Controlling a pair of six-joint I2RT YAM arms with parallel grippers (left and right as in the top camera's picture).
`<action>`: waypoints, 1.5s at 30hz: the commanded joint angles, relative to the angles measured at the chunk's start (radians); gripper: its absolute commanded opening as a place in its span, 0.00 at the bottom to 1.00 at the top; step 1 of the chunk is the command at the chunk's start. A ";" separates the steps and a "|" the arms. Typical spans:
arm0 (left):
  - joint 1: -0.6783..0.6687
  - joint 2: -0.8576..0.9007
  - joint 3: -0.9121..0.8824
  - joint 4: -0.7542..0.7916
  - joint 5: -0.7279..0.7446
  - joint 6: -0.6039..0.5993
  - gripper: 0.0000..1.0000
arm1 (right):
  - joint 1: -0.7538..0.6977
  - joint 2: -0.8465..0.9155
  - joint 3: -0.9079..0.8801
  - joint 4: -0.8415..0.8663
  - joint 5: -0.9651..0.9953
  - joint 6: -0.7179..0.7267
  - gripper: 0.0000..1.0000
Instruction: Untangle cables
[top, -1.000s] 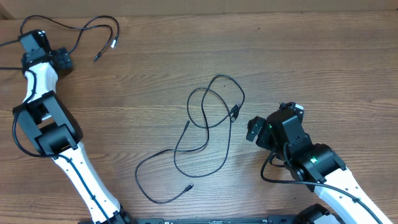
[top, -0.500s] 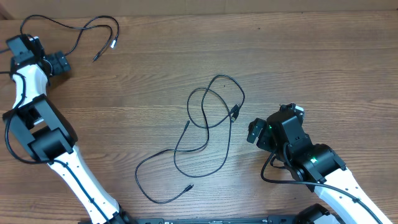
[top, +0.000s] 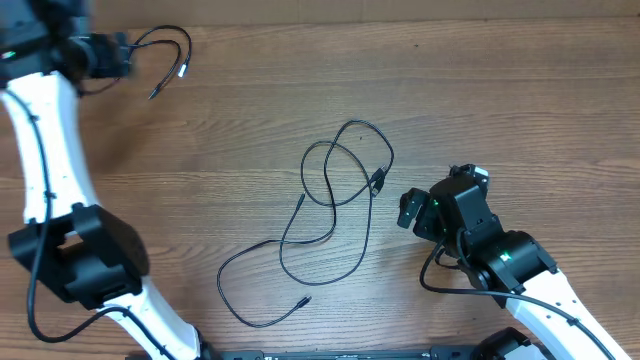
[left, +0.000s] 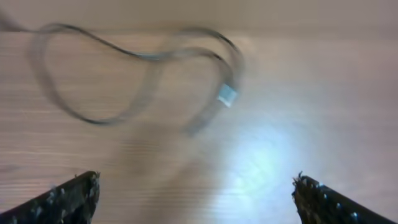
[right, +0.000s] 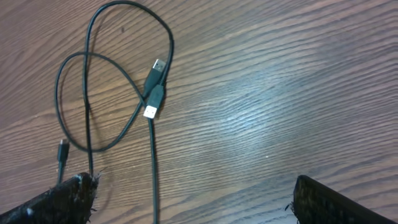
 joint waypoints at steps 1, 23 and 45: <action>-0.130 -0.019 -0.003 -0.127 0.020 0.160 1.00 | -0.050 -0.019 0.058 -0.051 0.008 -0.008 1.00; -0.750 -0.021 -0.017 -0.658 0.018 0.187 1.00 | -0.698 -0.111 0.248 -0.302 -0.156 -0.328 1.00; -0.982 -0.020 -0.486 -0.262 -0.094 -0.234 1.00 | -0.821 -0.041 0.248 -0.290 -0.282 -0.447 1.00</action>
